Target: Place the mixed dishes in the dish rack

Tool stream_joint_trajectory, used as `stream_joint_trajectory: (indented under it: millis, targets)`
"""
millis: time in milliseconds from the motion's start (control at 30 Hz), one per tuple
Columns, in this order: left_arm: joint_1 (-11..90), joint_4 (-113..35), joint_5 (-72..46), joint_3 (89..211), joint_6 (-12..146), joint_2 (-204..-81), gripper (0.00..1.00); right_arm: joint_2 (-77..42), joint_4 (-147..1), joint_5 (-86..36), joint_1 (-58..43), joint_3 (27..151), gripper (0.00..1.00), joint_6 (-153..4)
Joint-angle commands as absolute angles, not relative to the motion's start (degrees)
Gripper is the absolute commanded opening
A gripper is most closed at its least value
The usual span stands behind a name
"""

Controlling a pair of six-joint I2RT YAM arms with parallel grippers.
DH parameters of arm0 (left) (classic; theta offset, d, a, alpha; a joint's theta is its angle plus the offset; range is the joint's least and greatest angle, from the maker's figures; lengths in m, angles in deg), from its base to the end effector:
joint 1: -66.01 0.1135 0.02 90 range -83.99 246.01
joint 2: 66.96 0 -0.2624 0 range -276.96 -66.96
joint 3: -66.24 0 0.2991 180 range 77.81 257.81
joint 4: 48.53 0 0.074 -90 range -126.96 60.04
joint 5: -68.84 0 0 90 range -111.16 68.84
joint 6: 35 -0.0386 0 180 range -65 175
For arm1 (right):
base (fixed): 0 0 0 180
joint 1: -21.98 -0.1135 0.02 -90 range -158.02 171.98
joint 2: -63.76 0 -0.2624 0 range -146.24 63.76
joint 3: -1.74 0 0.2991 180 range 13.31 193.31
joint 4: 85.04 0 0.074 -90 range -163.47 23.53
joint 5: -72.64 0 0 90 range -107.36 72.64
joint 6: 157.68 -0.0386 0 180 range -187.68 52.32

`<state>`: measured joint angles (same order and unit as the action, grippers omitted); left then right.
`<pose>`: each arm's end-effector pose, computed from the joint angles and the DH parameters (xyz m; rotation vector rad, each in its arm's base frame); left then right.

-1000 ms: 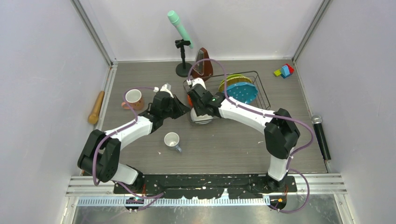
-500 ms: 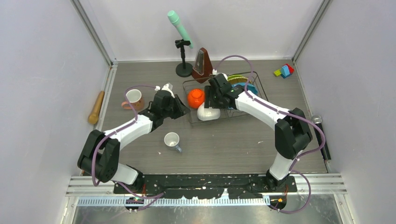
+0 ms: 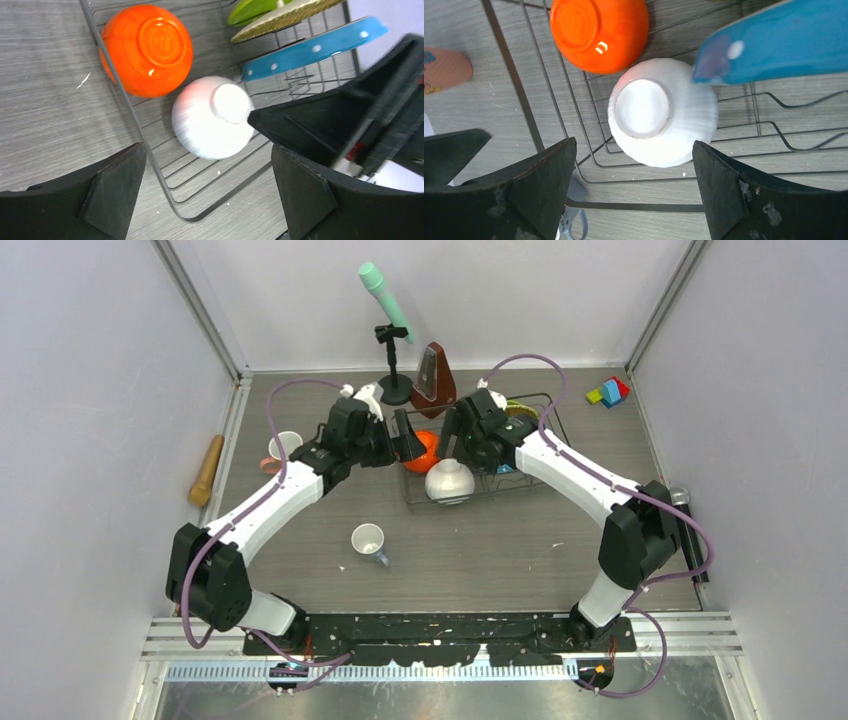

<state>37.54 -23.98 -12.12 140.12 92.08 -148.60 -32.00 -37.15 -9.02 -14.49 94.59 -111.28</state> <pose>0.3250 -0.1831 0.2728 -0.0710 2.2445 -0.8180 0.3378 0.2427 0.2724 0.2197 2.4849 0.4320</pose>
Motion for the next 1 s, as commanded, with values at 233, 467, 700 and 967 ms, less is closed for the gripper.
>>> stream_joint_trajectory:
  millis: [233,467,700,967]
  targets:
    - [41.8,-28.7,1.8,144.2,96.4,-155.7,0.98,-29.2,-34.4,-2.9,-12.3,94.3,0.90,-120.7]
    - [39.9,-17.7,2.4,152.0,91.5,-163.4,0.91,-31.6,-35.1,-8.3,-9.9,95.2,0.87,-120.3]
    - [37.0,-9.1,-0.4,158.2,88.9,-168.4,0.79,-25.3,-39.6,-4.6,-9.9,90.7,0.84,-118.6]
    - [33.4,-0.6,-7.4,166.2,86.6,-174.9,0.77,-20.3,-42.1,-2.4,-9.9,86.6,0.81,-117.8]
